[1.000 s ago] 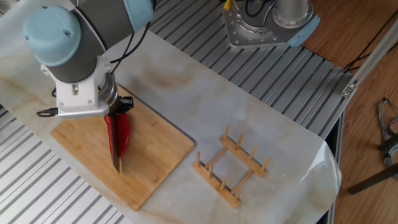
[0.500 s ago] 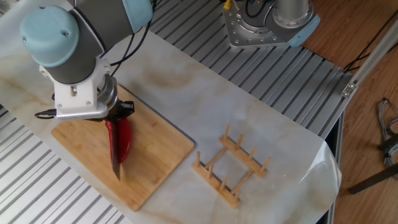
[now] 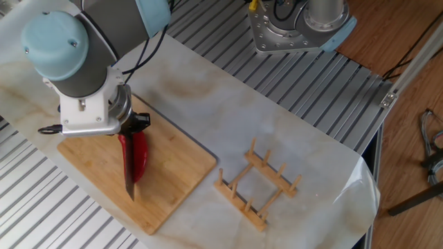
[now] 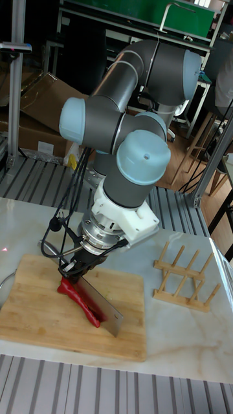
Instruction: Chop the chili peppers
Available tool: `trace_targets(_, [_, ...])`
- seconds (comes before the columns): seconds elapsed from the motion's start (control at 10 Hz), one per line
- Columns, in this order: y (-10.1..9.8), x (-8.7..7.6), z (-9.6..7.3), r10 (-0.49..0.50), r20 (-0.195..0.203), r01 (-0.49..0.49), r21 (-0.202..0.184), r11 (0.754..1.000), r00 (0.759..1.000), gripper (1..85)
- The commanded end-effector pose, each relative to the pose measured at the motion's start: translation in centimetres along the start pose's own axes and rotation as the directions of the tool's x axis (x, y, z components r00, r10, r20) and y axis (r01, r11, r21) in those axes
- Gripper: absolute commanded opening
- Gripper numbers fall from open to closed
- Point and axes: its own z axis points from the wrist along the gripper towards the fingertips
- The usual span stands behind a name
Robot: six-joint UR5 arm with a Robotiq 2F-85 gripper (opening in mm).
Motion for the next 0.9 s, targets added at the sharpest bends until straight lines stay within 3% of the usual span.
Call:
trace_targets(0.0, [-0.1, 1.2, 1.7, -0.02, 0.042, 0.021, -0.016, 1.0, 0.999, 1.3])
trace_targets(0.1, [-0.1, 1.3, 1.8, -0.023, 0.045, 0.024, -0.015, 1.0, 0.999, 1.3])
trace_targets(0.3, [-0.5, 1.7, -0.9, -0.019, -0.016, 0.019, 0.015, 1.0, 1.0, 1.3])
trace_targets(0.5, [0.0, 0.9, -2.9, 0.011, -0.064, -0.009, 0.028, 1.0, 0.998, 1.3])
trace_targets(0.6, [0.6, -0.2, -1.9, 0.02, -0.028, -0.02, 0.005, 1.0, 0.999, 1.3])
trace_targets(0.8, [0.3, 0.1, 0.3, -0.005, 0.027, 0.005, -0.026, 1.0, 1.0, 1.3])
